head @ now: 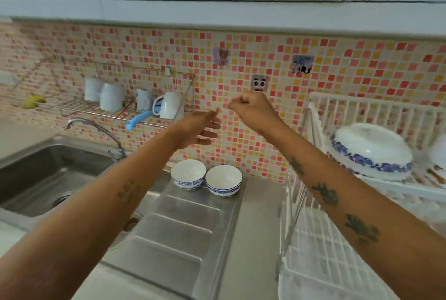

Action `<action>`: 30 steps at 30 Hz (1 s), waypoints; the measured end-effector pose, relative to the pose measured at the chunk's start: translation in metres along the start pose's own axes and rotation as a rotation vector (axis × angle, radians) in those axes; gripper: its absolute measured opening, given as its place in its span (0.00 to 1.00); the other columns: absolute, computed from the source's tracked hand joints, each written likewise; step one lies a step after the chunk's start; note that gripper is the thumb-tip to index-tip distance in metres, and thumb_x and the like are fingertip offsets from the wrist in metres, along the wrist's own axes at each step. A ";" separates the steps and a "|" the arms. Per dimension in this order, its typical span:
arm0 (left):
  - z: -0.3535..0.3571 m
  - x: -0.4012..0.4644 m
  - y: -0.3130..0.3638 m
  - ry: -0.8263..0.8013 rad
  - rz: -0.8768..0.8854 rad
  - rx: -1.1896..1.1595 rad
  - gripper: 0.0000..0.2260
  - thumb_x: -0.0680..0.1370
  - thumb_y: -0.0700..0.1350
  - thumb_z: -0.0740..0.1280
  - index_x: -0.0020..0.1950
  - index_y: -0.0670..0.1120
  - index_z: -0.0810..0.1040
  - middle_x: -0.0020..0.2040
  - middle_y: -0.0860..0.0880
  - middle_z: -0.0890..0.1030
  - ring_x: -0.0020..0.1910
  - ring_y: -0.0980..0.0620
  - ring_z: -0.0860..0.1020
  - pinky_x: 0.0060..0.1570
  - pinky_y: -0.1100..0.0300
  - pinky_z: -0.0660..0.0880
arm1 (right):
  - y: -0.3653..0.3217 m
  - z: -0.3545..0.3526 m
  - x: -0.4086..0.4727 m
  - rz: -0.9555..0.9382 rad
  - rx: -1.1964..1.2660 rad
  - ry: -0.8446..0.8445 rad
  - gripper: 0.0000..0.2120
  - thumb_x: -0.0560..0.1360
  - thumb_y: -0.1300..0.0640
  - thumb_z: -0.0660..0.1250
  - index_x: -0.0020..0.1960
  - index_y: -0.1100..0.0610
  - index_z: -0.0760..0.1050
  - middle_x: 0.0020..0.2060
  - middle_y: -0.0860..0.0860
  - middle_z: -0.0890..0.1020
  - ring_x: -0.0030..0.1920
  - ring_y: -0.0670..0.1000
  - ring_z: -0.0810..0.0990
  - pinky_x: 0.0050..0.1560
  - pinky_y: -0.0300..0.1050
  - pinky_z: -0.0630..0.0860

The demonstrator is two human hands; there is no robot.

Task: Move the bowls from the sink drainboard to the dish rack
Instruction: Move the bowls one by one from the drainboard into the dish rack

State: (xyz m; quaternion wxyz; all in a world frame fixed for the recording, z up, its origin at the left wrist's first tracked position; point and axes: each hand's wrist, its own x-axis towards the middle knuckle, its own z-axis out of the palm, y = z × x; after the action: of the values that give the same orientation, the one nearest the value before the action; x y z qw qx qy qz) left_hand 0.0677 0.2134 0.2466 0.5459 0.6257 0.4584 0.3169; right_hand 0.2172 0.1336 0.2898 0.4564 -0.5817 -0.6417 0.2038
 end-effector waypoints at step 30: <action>0.001 0.167 -0.268 -0.205 -0.750 -0.323 0.25 0.78 0.61 0.62 0.59 0.40 0.72 0.54 0.41 0.76 0.56 0.41 0.77 0.54 0.49 0.74 | 0.292 0.179 0.073 1.064 0.103 0.079 0.36 0.73 0.53 0.67 0.75 0.62 0.55 0.70 0.60 0.68 0.67 0.61 0.72 0.57 0.54 0.76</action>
State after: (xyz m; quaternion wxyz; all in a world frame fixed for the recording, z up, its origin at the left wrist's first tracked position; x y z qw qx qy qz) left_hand 0.0711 0.3626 -0.0320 0.7574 0.3500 0.5421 0.1002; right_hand 0.2408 0.3202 -0.0059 0.3418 -0.8107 -0.2296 0.4162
